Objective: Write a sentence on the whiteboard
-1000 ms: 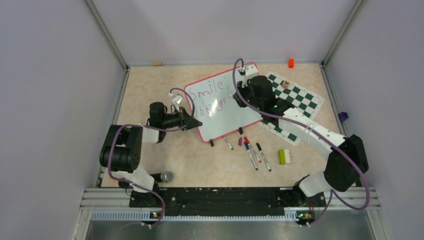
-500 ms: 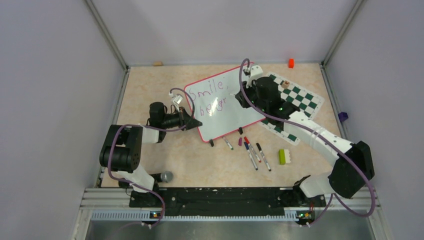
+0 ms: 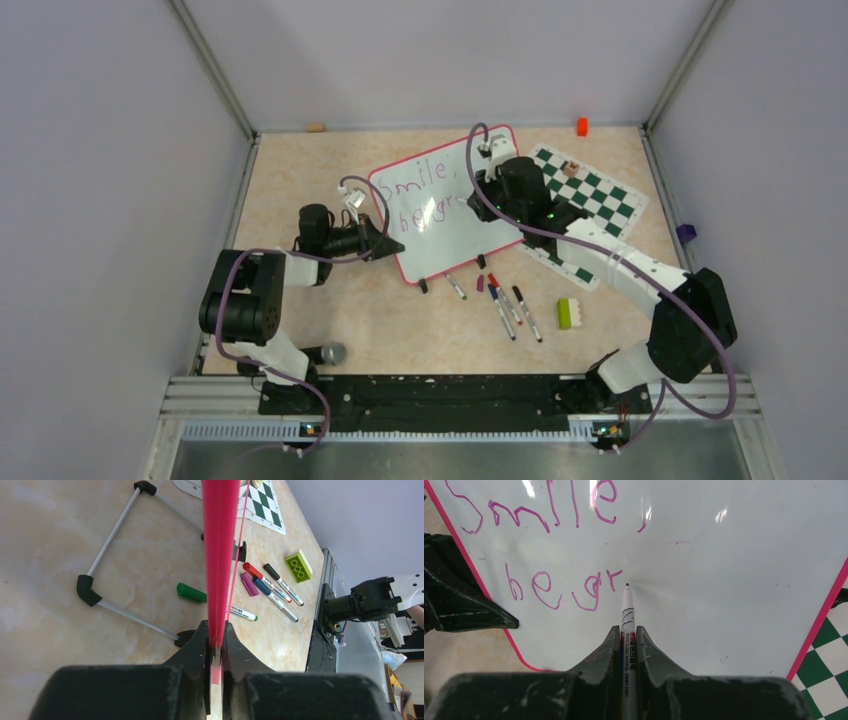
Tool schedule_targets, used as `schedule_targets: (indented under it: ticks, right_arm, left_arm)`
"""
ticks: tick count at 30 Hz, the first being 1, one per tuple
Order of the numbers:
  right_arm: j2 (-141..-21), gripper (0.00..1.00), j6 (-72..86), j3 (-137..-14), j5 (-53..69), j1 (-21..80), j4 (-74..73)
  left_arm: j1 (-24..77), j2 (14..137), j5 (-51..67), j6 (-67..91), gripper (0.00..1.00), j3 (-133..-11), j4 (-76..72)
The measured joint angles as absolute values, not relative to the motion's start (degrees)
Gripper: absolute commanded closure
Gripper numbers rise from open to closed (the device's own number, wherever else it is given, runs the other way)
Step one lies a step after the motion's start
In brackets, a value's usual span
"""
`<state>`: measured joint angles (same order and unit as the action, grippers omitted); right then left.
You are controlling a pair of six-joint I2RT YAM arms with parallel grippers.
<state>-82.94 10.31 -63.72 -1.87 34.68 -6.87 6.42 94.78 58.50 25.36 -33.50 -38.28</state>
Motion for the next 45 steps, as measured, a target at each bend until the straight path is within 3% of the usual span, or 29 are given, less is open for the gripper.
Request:
schedule_targets:
  ticks: [45]
  right_arm:
    - [-85.95, 1.00, 10.15, -66.50, -0.99, 34.68, -6.98]
  left_arm:
    - [6.42, 94.78, 58.50, 25.41, 1.00, -33.50, -38.09]
